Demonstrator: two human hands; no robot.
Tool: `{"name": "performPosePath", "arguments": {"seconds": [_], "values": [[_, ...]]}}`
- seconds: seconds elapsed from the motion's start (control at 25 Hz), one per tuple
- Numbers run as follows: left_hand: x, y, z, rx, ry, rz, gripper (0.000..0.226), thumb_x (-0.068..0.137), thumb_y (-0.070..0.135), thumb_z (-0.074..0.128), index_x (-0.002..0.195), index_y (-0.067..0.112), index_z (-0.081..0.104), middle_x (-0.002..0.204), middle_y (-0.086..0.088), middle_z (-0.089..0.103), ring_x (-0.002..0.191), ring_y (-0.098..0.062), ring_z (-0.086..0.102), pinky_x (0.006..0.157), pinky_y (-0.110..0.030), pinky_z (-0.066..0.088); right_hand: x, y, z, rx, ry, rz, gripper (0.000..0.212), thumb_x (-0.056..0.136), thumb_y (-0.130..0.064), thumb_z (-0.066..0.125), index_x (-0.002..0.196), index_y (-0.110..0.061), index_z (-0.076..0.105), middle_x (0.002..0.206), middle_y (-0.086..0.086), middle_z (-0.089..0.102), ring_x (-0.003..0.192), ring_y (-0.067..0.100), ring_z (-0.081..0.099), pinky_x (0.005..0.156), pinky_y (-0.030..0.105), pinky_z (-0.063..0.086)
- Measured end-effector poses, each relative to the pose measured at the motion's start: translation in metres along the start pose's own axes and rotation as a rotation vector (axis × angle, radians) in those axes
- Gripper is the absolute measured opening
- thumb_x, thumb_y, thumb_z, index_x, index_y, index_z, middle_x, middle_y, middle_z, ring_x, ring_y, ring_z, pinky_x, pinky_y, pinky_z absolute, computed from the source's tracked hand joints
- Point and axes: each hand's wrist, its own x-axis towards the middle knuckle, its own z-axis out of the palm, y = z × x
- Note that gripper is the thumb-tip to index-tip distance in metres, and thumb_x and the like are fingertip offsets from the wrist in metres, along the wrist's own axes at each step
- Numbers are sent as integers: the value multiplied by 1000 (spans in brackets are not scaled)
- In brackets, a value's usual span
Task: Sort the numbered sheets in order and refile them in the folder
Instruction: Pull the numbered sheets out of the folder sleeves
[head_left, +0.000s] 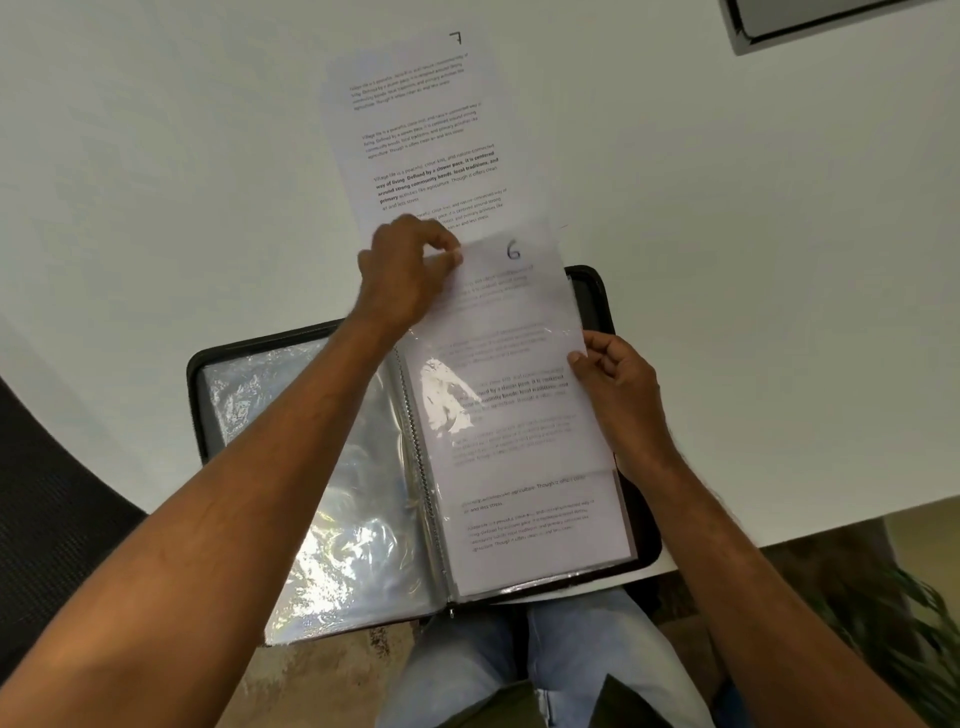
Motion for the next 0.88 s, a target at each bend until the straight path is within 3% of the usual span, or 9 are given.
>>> {"name": "performPosePath", "arguments": {"seconds": [0.08, 0.2, 0.36, 0.48, 0.56, 0.64, 0.72, 0.8, 0.88], "values": [[8, 5, -9, -89, 127, -49, 5, 93, 39, 68, 90, 37, 65, 110, 14, 63, 104, -9, 56, 92, -37, 24, -1, 5, -2, -7, -15, 11, 33, 100, -21, 66, 132, -18, 62, 117, -4, 74, 102, 13, 73, 87, 35, 62], [18, 12, -21, -180, 213, -77, 6, 92, 42, 67, 89, 36, 67, 106, 18, 66, 99, -3, 58, 91, -35, 20, -1, 11, -3, -62, -23, 4, 31, 100, -19, 65, 131, -18, 62, 119, -4, 73, 102, 12, 73, 86, 32, 62], [23, 5, -30, -271, 218, -129, 13, 85, 50, 71, 89, 39, 72, 100, 21, 70, 99, -4, 62, 94, -41, 24, 2, 18, -2, -134, 21, 17, 24, 102, -19, 62, 126, -19, 62, 117, -4, 73, 100, 13, 73, 79, 27, 62], [20, -17, -37, -374, 133, -198, 26, 74, 59, 79, 95, 46, 72, 96, 18, 67, 94, -9, 63, 103, -51, 44, 5, 22, -2, -151, 33, 21, 22, 103, -18, 61, 124, -18, 62, 118, -3, 72, 100, 13, 72, 76, 22, 60], [10, -29, -37, -523, 116, -257, 38, 76, 45, 86, 109, 35, 70, 103, 8, 68, 93, -12, 64, 93, -36, 56, 5, 22, -2, -163, 32, 20, 22, 103, -17, 60, 125, -17, 61, 118, -3, 71, 100, 11, 71, 72, 17, 58], [-4, -38, -30, -666, 87, -323, 43, 82, 25, 85, 119, 18, 65, 104, -5, 70, 91, -18, 69, 77, -22, 58, 7, 23, -3, -165, 31, 23, 21, 103, -16, 59, 125, -16, 61, 117, -4, 71, 98, 7, 70, 67, 13, 55], [-18, -47, -19, -720, 34, -380, 36, 87, 13, 80, 119, 9, 65, 107, -11, 75, 95, -25, 75, 80, -29, 61, 8, 23, -3, -165, 27, 30, 21, 103, -17, 59, 125, -17, 61, 116, -5, 71, 95, 6, 70, 66, 12, 54], [-27, -54, -7, -618, 6, -380, 24, 90, 14, 76, 111, 5, 69, 107, -11, 76, 97, -28, 75, 89, -43, 61, 8, 23, -3, -152, 23, 37, 21, 103, -18, 60, 124, -18, 61, 114, -6, 72, 94, 6, 71, 66, 14, 56], [-32, -57, 2, -421, 6, -335, 16, 93, 24, 74, 108, 18, 74, 101, -4, 76, 94, -25, 74, 93, -48, 59, 7, 23, -5, -130, 25, 40, 21, 102, -20, 62, 123, -20, 63, 112, -7, 73, 91, 6, 73, 69, 17, 58]]}}
